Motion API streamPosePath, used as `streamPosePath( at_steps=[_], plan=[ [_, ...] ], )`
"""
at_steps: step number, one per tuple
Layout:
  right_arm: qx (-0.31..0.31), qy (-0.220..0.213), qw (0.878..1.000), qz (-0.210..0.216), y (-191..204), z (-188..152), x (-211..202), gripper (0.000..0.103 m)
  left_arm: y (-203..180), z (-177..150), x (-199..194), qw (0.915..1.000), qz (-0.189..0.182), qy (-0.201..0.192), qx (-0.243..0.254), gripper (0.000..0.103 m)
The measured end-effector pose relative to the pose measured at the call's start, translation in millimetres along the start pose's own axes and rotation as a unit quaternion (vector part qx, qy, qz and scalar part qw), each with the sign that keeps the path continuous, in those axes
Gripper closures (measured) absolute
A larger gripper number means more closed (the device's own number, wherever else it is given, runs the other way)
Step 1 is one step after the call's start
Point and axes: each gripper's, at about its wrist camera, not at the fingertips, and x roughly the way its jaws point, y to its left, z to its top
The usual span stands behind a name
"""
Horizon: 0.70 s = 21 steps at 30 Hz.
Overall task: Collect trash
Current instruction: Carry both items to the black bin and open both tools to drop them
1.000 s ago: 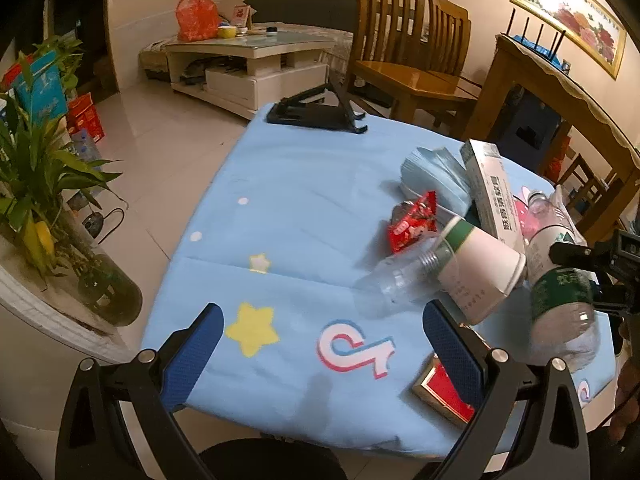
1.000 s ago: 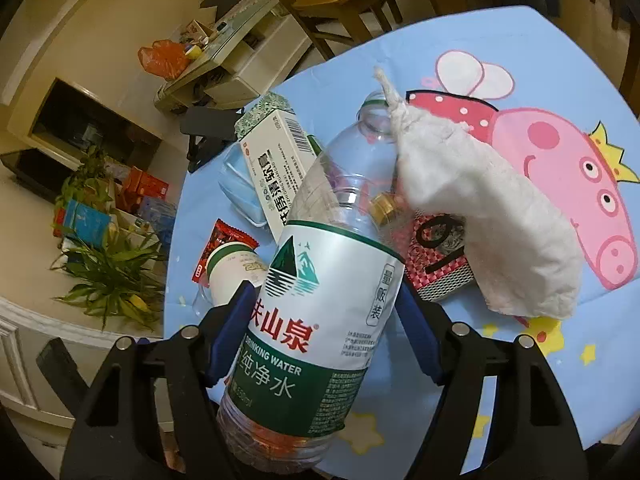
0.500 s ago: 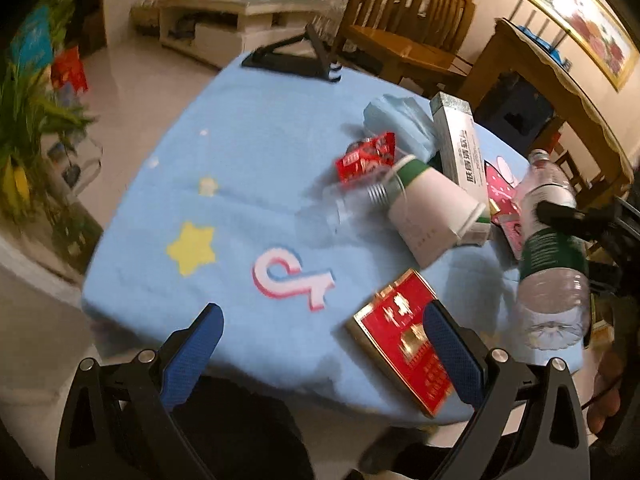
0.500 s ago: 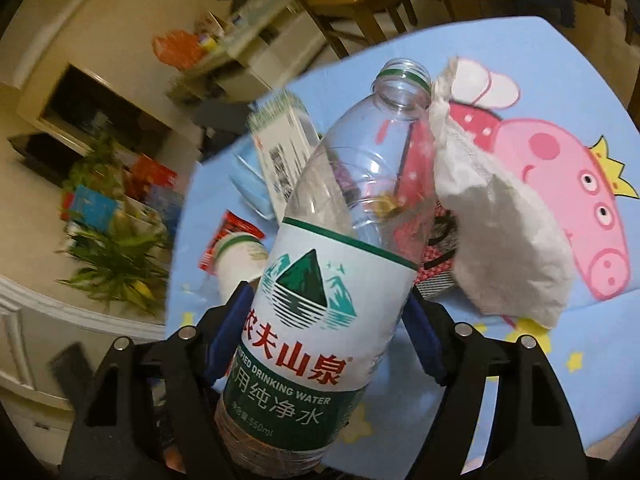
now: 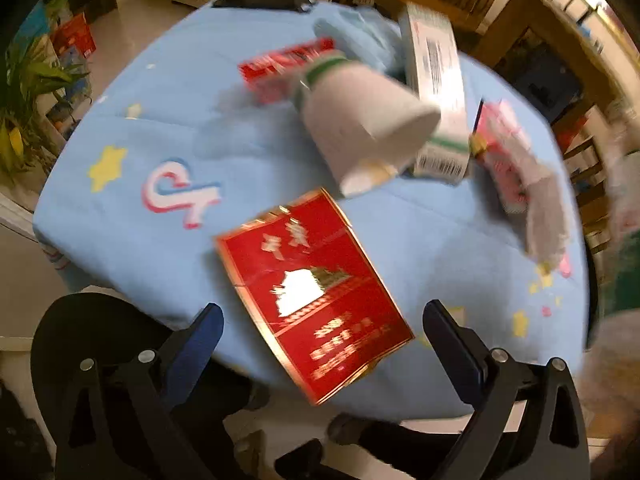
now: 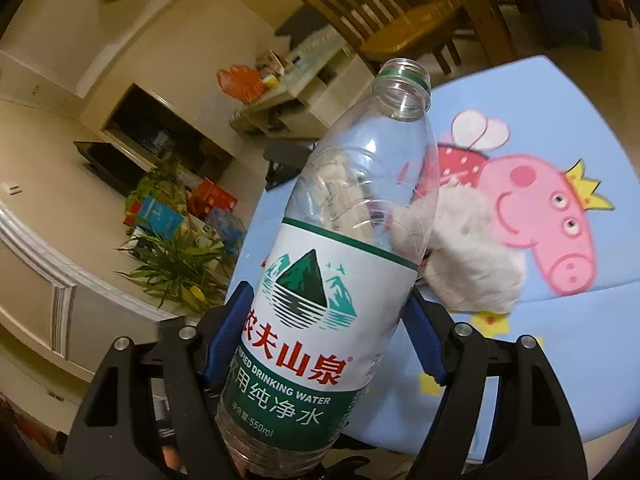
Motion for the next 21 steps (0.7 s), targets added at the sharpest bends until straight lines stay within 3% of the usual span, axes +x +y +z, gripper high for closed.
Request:
streamPosePath(
  at_steps=[2,4,5,6,11,13,16,18,21],
  plan=[
    [-0.005,-0.01,1.0,0.005,-7.2,-0.2,-10.9,0.03,-14.8,-2.1,6.0,0.9983,0.054,-0.008,0.021,0.006],
    [-0.01,-0.02,1.0,0.008,-13.1,-0.7,-21.5,0.03,-17.9,-1.1,2.8,0.9981,0.052,-0.026,0.021,0.015],
    [-0.012,-0.024,1.0,0.01,-17.0,-1.6,-25.6,0.03,-19.4,-0.1,-0.1,0.997,0.063,-0.035,0.027,0.029],
    [-0.013,-0.027,0.999,0.014,-21.7,-1.9,-30.1,0.03,-20.6,1.0,0.0,0.9971,0.059,-0.035,0.032,0.031],
    [-0.003,-0.06,0.996,0.062,-46.3,-2.5,-52.9,0.03,-10.4,-1.8,-7.3,0.9966,0.055,-0.041,0.045,0.035],
    [0.004,-0.085,0.992,0.096,-63.3,0.1,-65.6,0.03,-11.5,-7.5,-16.9,0.9945,0.063,-0.058,0.061,0.035],
    [0.019,-0.116,0.988,0.103,-87.0,5.7,-82.3,0.03,-25.2,-14.4,-41.7,0.989,0.058,-0.096,0.097,0.035],
    [0.038,-0.135,0.987,0.082,-113.1,8.2,-92.2,0.03,-36.8,-15.6,-53.4,0.9853,0.048,-0.117,0.115,0.035],
    [0.082,-0.149,0.985,-0.002,-158.7,9.1,-105.0,0.03,-61.1,-10.6,-62.0,0.9793,0.024,-0.132,0.151,0.035]
  ],
)
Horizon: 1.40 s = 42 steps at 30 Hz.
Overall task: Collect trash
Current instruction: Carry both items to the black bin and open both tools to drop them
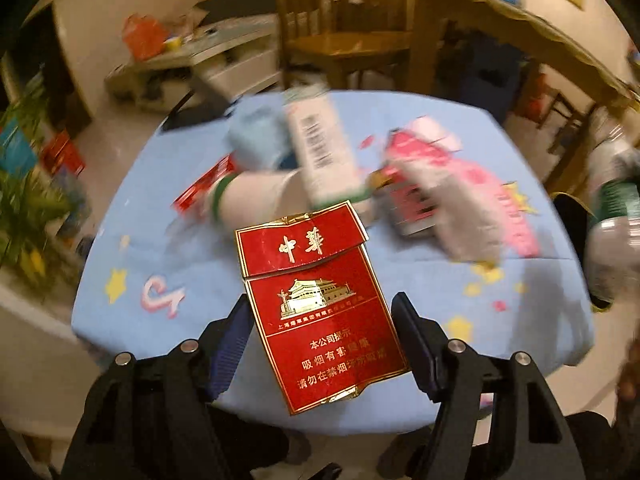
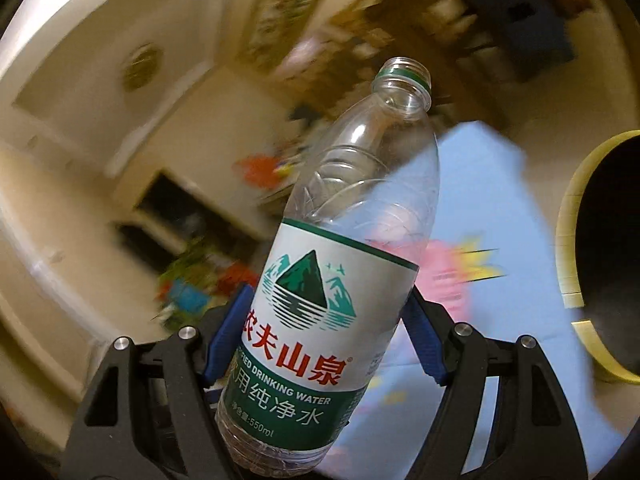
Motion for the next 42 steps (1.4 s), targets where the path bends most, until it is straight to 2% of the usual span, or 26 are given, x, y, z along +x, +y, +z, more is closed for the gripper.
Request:
streamPosePath(
  at_steps=[1,3,5,7,10,14,17,18,19,22,26,27,28,29,31,33,34,35,36,38,40,42],
  plan=[
    [0.011,-0.01,0.999,-0.047,-16.6,5.6,-6.9,0.03,-5.0,5.4,0.3,1.0,-0.005,0.0,0.007,0.035],
    [0.017,-0.025,0.994,-0.106,-34.8,16.3,-20.2,0.03,-18.5,15.2,1.1,0.9996,-0.018,-0.004,0.02,0.035],
    [-0.002,-0.042,0.981,-0.188,-44.6,27.4,-32.6,0.03,-35.5,25.7,-0.7,0.9986,-0.032,-0.013,0.04,0.035],
    [-0.021,-0.058,0.961,-0.27,-55.9,39.1,-43.5,0.03,-57.9,34.6,-4.9,0.9964,-0.051,-0.027,0.063,0.035],
    [-0.01,-0.052,0.942,-0.332,-87.5,44.8,-43.8,0.03,-106.8,38.8,-7.4,0.9926,-0.071,-0.037,0.091,0.035],
    [0.02,-0.008,0.931,-0.363,-126.2,34.4,-25.5,0.03,-159.4,44.2,3.8,0.9867,-0.087,-0.038,0.132,0.035],
    [0.026,-0.001,0.93,-0.368,-133.2,27.9,-19.4,0.027,-193.9,49.4,18.3,0.9825,-0.107,-0.022,0.151,0.035],
    [0.024,0.001,0.926,-0.376,-130.2,29.4,-15.0,0.014,-203.3,49.5,18.3,0.9815,-0.108,-0.022,0.157,0.035],
    [0.024,0.004,0.922,-0.386,-130.9,26.5,-13.5,0.007,-216.0,49.9,21.2,0.9798,-0.108,-0.025,0.167,0.035],
    [0.044,-0.006,0.927,-0.371,-143.2,37.3,-21.6,0.007,-239.5,49.6,28.1,0.9767,-0.109,-0.027,0.183,0.035],
    [0.07,-0.053,0.929,-0.358,-151.8,46.4,-60.0,0.007,-260.7,45.7,36.1,0.9736,-0.109,-0.026,0.199,0.04],
    [0.077,-0.066,0.929,-0.355,-154.6,48.4,-70.4,0.007,-266.2,44.9,37.1,0.973,-0.11,-0.024,0.202,0.046],
    [0.087,-0.081,0.93,-0.347,-155.4,47.7,-79.4,0.007,-273.6,43.9,41.5,0.9717,-0.11,-0.021,0.208,0.063],
    [0.091,-0.089,0.931,-0.343,-155.9,47.5,-87.7,0.007,-277.6,42.7,44.1,0.9702,-0.111,-0.014,0.215,0.089],
    [0.104,-0.109,0.931,-0.332,-157.7,48.2,-102.6,0.006,-291.0,43.0,54.2,0.968,-0.119,0.005,0.221,0.079],
    [0.118,-0.127,0.932,-0.319,-159.5,49.9,-116.5,0.006,-308.8,45.4,63.8,0.965,-0.124,0.01,0.231,0.051],
    [0.129,-0.14,0.931,-0.31,-161.5,49.1,-123.4,0.006,-330.1,50.8,76.0,0.9589,-0.138,0.018,0.248,0.051],
    [0.137,-0.15,0.93,-0.306,-163.7,51.0,-128.7,0.006,-343.9,55.0,84.8,0.955,-0.148,0.026,0.256,0.073],
    [0.145,-0.163,0.928,-0.303,-165.0,51.3,-137.5,0.006,-356.2,59.7,95.6,0.9529,-0.155,0.04,0.257,0.103],
    [0.153,-0.187,0.921,-0.305,-163.2,51.9,-154.5,0.006,-376.6,67.6,118.5,0.9499,-0.169,0.077,0.252,0.1],
    [0.151,-0.207,0.917,-0.306,-160.7,51.9,-170.3,0.006,-387.8,67.4,122.1,0.9482,-0.145,0.058,0.277,0.1],
    [0.149,-0.216,0.916,-0.305,-158.5,52.2,-178.4,0.006,-382.2,68.0,115.4,0.948,-0.151,0.045,0.277,0.098]
  ],
)
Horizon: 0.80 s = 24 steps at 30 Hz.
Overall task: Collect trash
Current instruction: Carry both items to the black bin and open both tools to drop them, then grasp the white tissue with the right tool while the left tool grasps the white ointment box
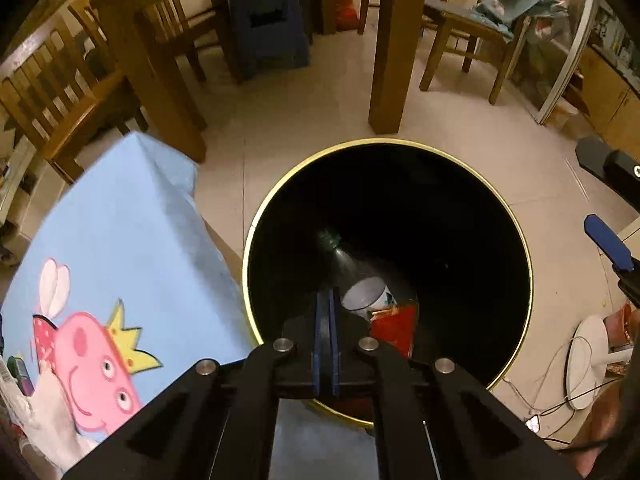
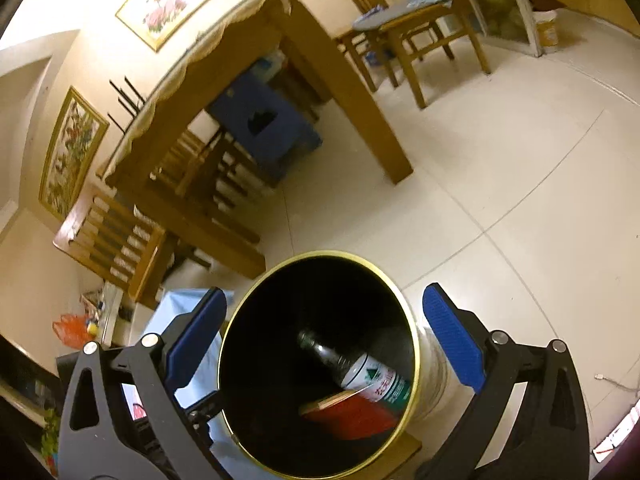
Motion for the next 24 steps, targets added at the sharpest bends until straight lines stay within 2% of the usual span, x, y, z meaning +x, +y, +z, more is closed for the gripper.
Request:
streamPosePath(
  at_steps=[1,2,3,4,5,8,10,14,15,17,19,21,23,24],
  plan=[
    [-0.001,0.0,1.0,0.001,-1.2,1.2,-1.4,0.006,5.8,-4.0,-8.8,0.9999,-0.004,-0.014,-0.004,0.096],
    [-0.003,0.004,1.0,0.005,-0.7,1.4,-0.7,0.006,9.8,-8.1,-15.6,0.9997,-0.001,-0.023,-0.008,0.09],
    [-0.006,0.008,1.0,0.006,1.4,1.8,-0.7,0.006,14.8,-13.4,-22.2,0.9995,0.004,-0.029,-0.014,0.075],
    [-0.01,0.011,1.0,0.007,3.4,1.5,0.4,0.006,20.3,-20.0,-29.1,0.9991,0.007,-0.036,-0.021,0.07],
    [-0.02,0.017,1.0,0.01,9.4,-0.2,2.9,0.006,27.3,-29.9,-38.7,0.9985,0.01,-0.045,-0.029,0.066],
    [-0.055,0.031,0.998,0.006,27.7,-9.1,8.5,0.006,48.9,-59.2,-68.0,0.9967,0.003,-0.065,-0.049,0.064],
    [-0.083,0.041,0.996,0.0,42.2,-15.6,12.8,0.006,64.8,-73.6,-85.1,0.9949,0.002,-0.076,-0.067,0.054],
    [-0.149,0.045,0.988,-0.008,81.1,-37.9,14.9,0.006,102.8,-112.7,-125.5,0.9883,0.039,-0.11,-0.098,0.039],
    [-0.173,0.043,0.984,-0.004,94.4,-44.8,13.6,0.006,115.5,-122.9,-135.9,0.9861,0.042,-0.116,-0.111,0.03],
    [-0.224,0.042,0.974,0.006,120.5,-61.7,10.5,0.006,144.2,-145.4,-156.7,0.9789,0.059,-0.134,-0.142,0.023],
    [-0.275,0.047,0.96,0.022,150.3,-81.7,7.5,0.006,169.2,-162.1,-170.3,0.9718,0.085,-0.146,-0.165,0.022],
    [-0.331,0.055,0.941,0.04,185.2,-109.1,3.3,0.006,200.2,-184.4,-183.7,0.9634,0.115,-0.152,-0.189,0.017],
    [-0.373,0.058,0.923,0.075,221.1,-138.6,-7.5,0.006,228.2,-206.4,-193.5,0.9547,0.143,-0.156,-0.209,0.017],
    [-0.382,0.058,0.918,0.09,233.0,-148.7,-13.0,0.006,241.2,-217.5,-197.7,0.9507,0.156,-0.157,-0.217,0.016]
  ],
)
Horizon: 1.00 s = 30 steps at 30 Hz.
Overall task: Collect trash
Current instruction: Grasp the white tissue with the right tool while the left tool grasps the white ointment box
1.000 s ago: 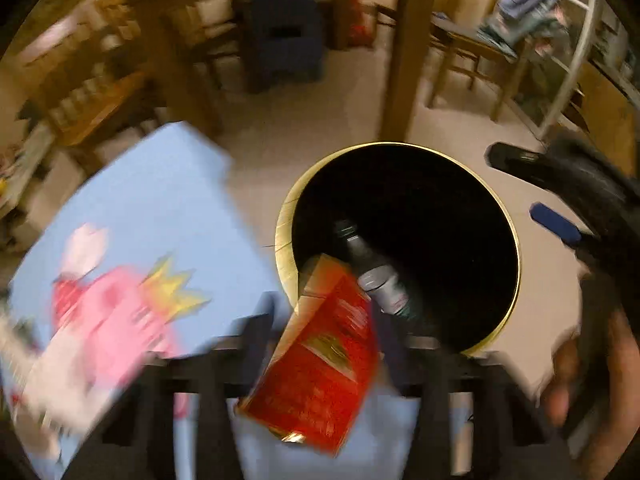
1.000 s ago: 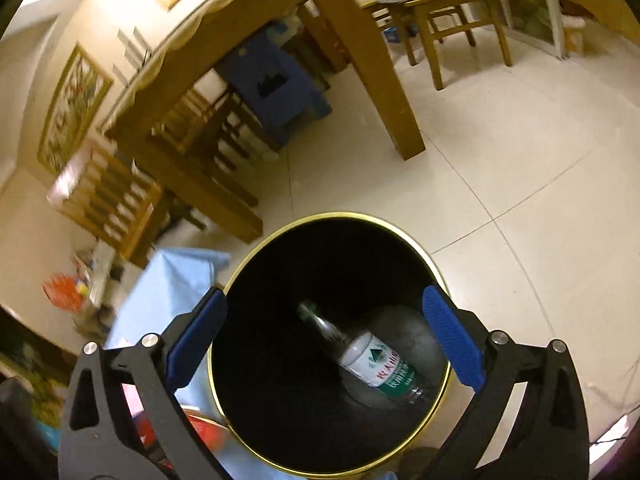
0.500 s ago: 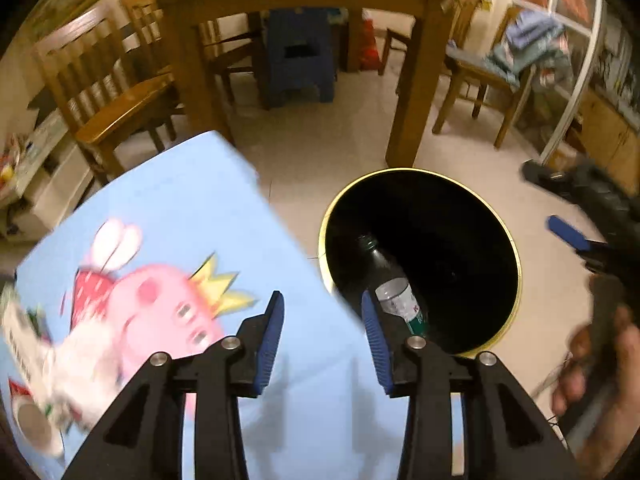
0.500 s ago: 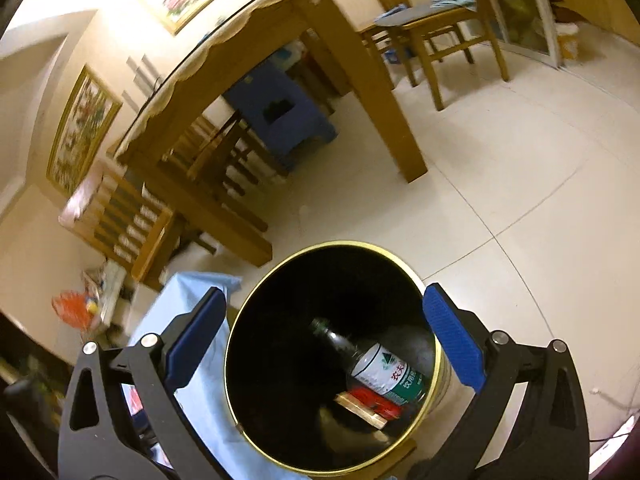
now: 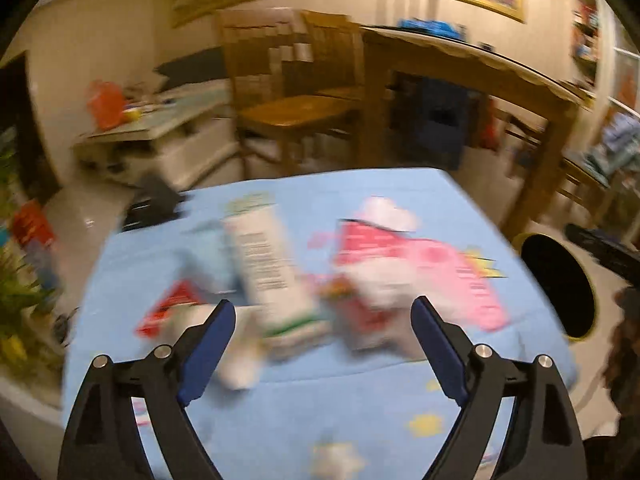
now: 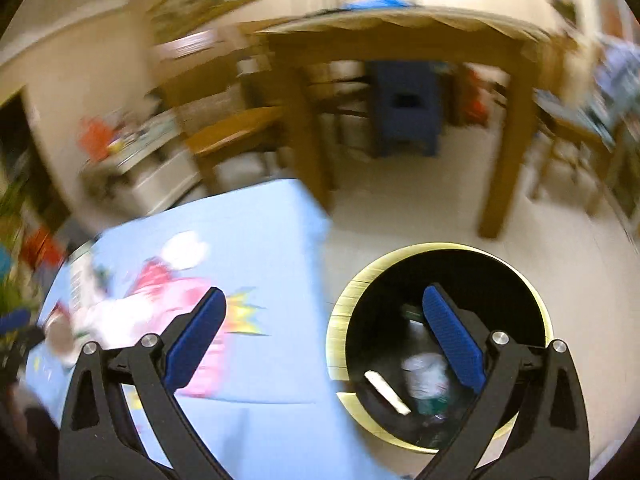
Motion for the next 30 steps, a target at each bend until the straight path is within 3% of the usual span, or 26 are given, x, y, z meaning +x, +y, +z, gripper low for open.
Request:
streamPosePath(
  at_steps=[3,6,8,9,10,11,12,13,15,16,17,20,25,28,30],
  plan=[
    [-0.041,-0.002,0.996,0.08,64.3,-2.5,-0.6,0.006,39.8,-9.6,-3.4,0.9993,0.033,-0.008,-0.015,0.011],
    [-0.129,0.046,0.985,0.107,132.6,-16.9,22.0,0.006,64.1,-20.6,-3.4,0.999,0.034,0.001,-0.028,0.011],
    [-0.165,0.081,0.978,0.095,162.2,-29.6,42.6,0.009,74.6,-26.6,-1.9,0.9991,0.024,0.005,-0.035,0.011],
    [-0.18,0.099,0.975,0.081,174.4,-35.7,53.7,0.016,76.0,-28.0,-0.7,0.9991,0.022,0.007,-0.035,0.011],
    [-0.185,0.128,0.972,0.067,183.5,-41.4,69.0,0.037,81.4,-29.8,0.8,0.999,0.019,0.01,-0.038,0.011],
    [-0.173,0.157,0.969,0.076,183.7,-46.2,80.7,0.051,83.6,-31.9,1.1,0.999,0.016,0.012,-0.041,0.011],
    [-0.155,0.176,0.968,0.092,180.4,-49.7,88.0,0.081,85.8,-34.1,1.0,0.9988,0.012,0.014,-0.045,0.011],
    [-0.123,0.191,0.967,0.116,176.9,-48.9,93.0,0.101,88.2,-34.7,1.3,0.9987,0.01,0.016,-0.047,0.011],
    [-0.109,0.157,0.974,0.121,168.1,-41.5,77.8,0.102,88.0,-36.3,-0.1,0.9987,0.006,0.014,-0.048,0.011],
    [-0.092,0.115,0.978,0.144,162.6,-27.8,59.1,0.102,90.2,-36.6,-1.3,0.9988,0.001,0.013,-0.048,0.011],
    [-0.077,0.079,0.978,0.176,157.0,-17.7,43.3,0.102,88.3,-37.9,-0.3,0.9988,-0.001,0.012,-0.047,0.011],
    [-0.035,0.031,0.98,0.192,138.0,-2.7,23.7,0.102,81.8,-38.0,3.9,0.999,-0.014,0.016,-0.04,0.011],
    [0.045,0.071,0.976,0.2,111.1,-6.7,46.7,0.102,57.6,-34.4,12.1,0.9988,-0.037,0.026,-0.019,0.011],
    [0.073,0.067,0.974,0.204,86.3,-4.0,47.1,0.102,34.7,-24.8,15.5,0.9977,-0.061,0.024,0.015,0.011],
    [0.085,0.065,0.973,0.204,68.0,-3.1,45.3,0.102,24.4,-13.9,17.1,0.9976,-0.058,0.018,0.033,0.011]
  ],
)
